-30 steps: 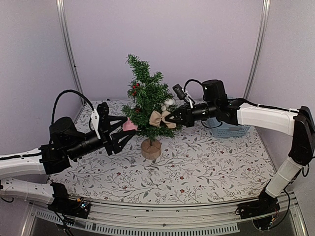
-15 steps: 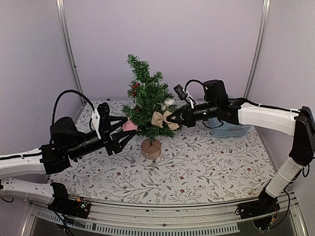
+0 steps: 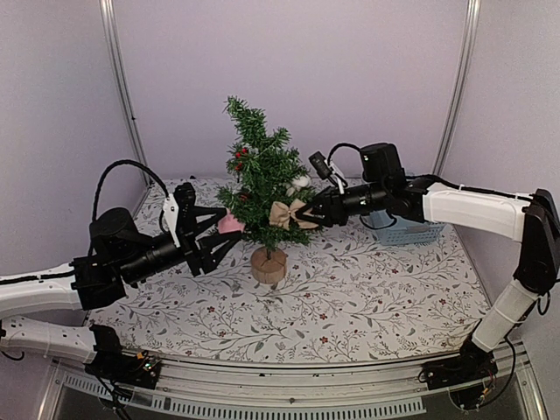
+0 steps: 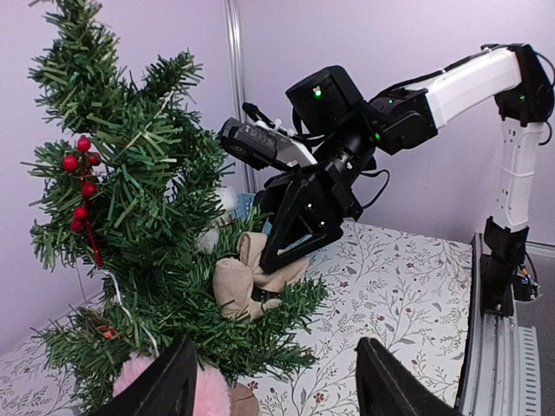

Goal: Decorate the small christmas tree

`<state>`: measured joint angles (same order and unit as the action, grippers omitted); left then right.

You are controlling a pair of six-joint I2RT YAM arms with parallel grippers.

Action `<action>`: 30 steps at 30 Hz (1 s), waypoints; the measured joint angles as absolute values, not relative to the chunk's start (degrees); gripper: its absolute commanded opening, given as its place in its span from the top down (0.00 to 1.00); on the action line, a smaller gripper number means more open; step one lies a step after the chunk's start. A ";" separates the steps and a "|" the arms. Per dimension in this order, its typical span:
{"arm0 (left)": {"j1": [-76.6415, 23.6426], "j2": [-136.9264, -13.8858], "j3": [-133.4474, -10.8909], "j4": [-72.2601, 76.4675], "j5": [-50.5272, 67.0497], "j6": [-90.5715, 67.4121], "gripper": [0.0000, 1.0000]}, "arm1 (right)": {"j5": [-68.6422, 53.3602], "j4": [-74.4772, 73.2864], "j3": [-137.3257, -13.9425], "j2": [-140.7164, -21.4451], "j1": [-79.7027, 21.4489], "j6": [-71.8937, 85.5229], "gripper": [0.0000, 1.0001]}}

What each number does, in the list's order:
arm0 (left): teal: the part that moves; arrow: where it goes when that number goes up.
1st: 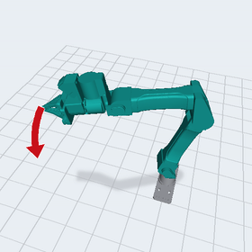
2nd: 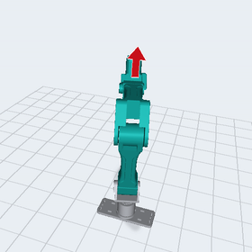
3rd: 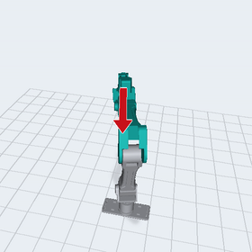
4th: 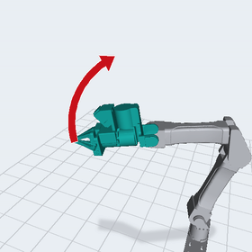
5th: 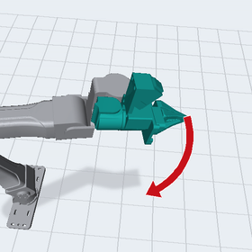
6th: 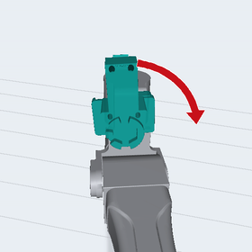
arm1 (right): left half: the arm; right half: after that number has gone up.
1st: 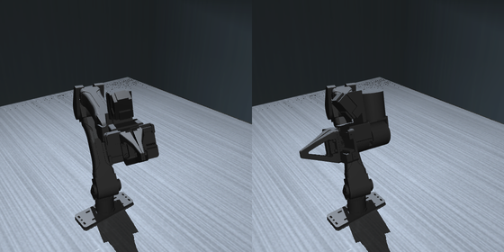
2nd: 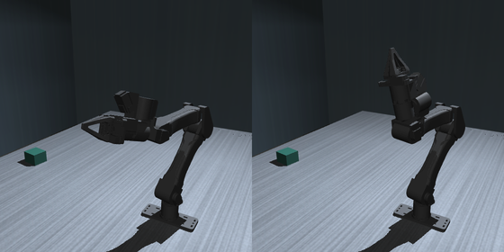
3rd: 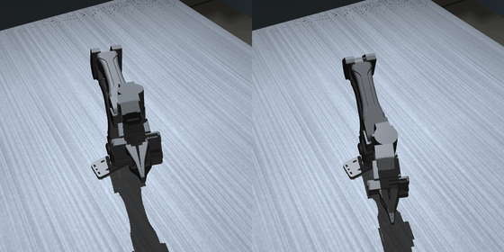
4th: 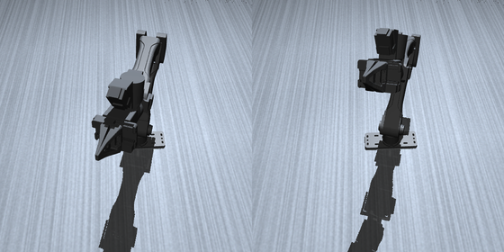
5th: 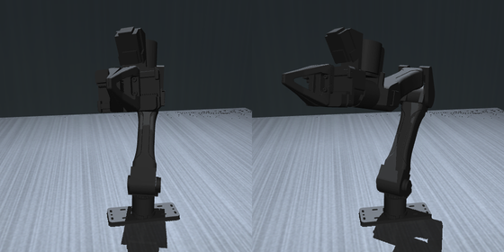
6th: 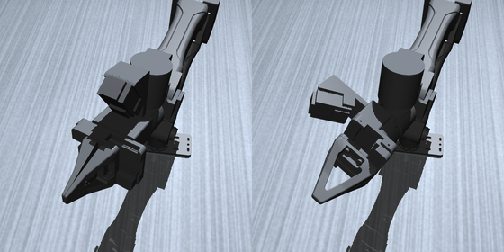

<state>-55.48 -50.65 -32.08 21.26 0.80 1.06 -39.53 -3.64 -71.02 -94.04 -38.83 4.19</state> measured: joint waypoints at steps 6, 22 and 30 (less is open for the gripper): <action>-55.11 -50.00 -32.08 20.16 0.62 0.89 0.35 | -37.39 -3.92 -70.22 -91.72 -38.83 4.60 0.32; -48.71 -47.62 -32.08 17.43 0.01 -3.29 0.34 | -35.35 -5.61 -66.78 -83.18 -37.87 4.19 0.33; -46.57 -47.09 -32.08 15.75 2.07 -4.21 0.35 | -38.41 -6.52 -62.96 -78.96 -37.87 0.45 0.48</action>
<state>-46.57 -47.09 -32.08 15.75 2.07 -4.21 -38.41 -6.52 -62.96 -78.96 -37.87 0.45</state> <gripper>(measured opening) 0.650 0.537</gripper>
